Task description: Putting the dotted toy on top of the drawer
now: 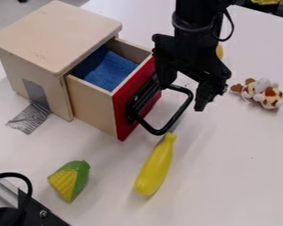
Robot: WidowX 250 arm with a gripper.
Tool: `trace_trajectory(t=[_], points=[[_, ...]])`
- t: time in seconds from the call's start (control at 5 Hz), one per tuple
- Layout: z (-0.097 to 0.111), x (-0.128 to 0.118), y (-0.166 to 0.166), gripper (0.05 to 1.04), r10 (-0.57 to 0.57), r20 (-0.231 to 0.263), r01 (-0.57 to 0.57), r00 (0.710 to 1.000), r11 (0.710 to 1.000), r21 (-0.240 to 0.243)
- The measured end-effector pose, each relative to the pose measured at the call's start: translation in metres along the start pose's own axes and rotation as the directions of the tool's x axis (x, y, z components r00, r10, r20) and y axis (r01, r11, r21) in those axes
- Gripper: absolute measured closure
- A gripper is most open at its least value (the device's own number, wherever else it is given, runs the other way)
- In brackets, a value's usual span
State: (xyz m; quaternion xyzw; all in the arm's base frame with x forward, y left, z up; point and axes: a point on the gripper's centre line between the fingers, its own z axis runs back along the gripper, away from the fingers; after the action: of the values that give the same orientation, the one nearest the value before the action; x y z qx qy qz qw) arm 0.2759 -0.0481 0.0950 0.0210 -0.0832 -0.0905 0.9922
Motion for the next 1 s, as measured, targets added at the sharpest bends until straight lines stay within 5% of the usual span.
trace_trajectory(t=[0.2,0.4,0.6,1.0], points=[[-0.007,-0.005,-0.001,0.084,0.001,-0.029,-0.001,1.000,1.000,-0.003],[-0.006,0.017,-0.005,0.084,-0.020,0.049,0.023,0.999,0.999,-0.043],[-0.034,0.054,-0.013,0.084,-0.102,0.024,0.103,0.995,0.994,-0.030],[-0.062,0.126,-0.033,0.084,-0.180,0.056,0.181,0.982,0.983,-0.009]])
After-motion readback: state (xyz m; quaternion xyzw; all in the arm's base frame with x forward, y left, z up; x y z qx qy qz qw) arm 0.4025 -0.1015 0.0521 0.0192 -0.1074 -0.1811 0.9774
